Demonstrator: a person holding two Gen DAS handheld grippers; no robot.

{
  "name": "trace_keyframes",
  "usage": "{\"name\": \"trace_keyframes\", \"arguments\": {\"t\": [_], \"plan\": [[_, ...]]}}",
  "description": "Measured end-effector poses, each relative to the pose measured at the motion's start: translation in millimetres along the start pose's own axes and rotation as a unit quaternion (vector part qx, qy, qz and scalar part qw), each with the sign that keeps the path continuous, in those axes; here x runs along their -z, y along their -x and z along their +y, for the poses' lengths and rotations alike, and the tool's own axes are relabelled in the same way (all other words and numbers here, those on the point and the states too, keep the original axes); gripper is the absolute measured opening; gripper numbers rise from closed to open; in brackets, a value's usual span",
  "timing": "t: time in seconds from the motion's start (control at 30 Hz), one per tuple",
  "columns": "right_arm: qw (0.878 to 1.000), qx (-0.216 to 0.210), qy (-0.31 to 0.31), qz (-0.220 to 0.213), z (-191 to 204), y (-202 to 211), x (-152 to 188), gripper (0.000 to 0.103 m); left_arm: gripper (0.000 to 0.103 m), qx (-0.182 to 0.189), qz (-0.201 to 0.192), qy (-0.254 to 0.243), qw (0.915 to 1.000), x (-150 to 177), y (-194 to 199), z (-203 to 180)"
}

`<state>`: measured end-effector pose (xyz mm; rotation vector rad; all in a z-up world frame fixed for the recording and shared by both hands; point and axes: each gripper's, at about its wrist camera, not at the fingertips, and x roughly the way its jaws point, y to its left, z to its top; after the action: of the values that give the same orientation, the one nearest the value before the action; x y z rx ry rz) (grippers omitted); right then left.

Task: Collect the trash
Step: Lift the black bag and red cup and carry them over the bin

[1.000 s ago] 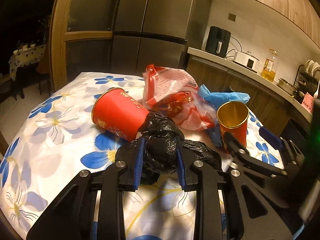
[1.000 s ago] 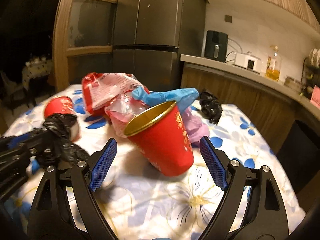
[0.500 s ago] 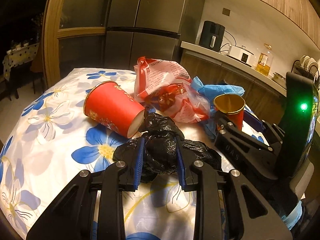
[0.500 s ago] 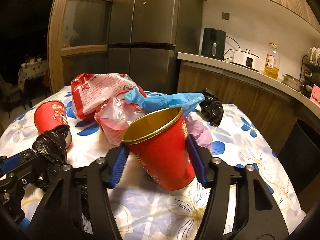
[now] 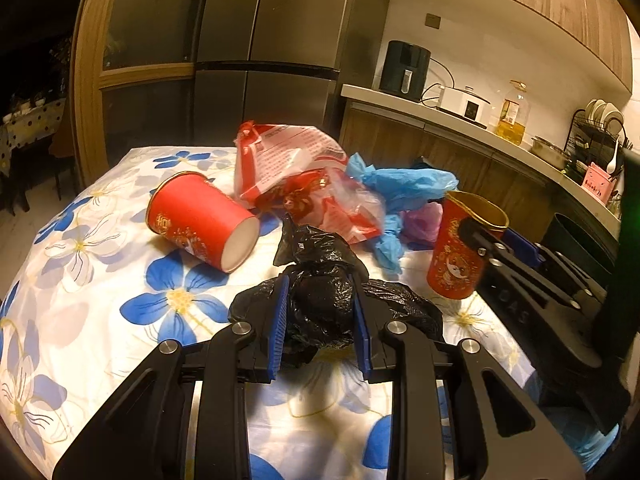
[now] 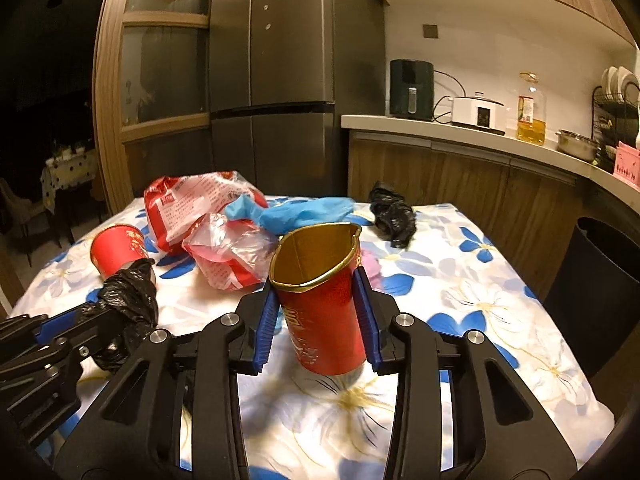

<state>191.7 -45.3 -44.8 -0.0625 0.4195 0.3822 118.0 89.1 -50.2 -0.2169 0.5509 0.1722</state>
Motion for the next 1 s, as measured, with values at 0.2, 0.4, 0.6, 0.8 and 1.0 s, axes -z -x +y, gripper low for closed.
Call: {"name": "trace_keyframes", "arguments": {"t": [0.2,0.4,0.6,0.8,1.0], "plan": [[1.0,0.004,-0.011,-0.012,-19,26,1,0.036,0.029,0.008,-0.006,-0.011,0.9999,0,8,-17],[0.999,0.018,-0.026,-0.025,-44,50,2,0.036,0.029,0.021,-0.013,-0.027,0.9993,-2,16,-42],[0.997,0.045,-0.043,-0.038,-75,72,3,0.036,0.029,0.04,-0.02,-0.051,0.9977,-5,15,-78],[0.995,0.073,-0.058,-0.045,-105,87,5,0.036,0.029,0.057,-0.024,-0.069,0.9957,-9,11,-110],[0.99,0.102,-0.073,-0.059,-141,103,0,0.036,0.029,0.077,-0.031,-0.09,0.9924,-18,4,-145]]}}
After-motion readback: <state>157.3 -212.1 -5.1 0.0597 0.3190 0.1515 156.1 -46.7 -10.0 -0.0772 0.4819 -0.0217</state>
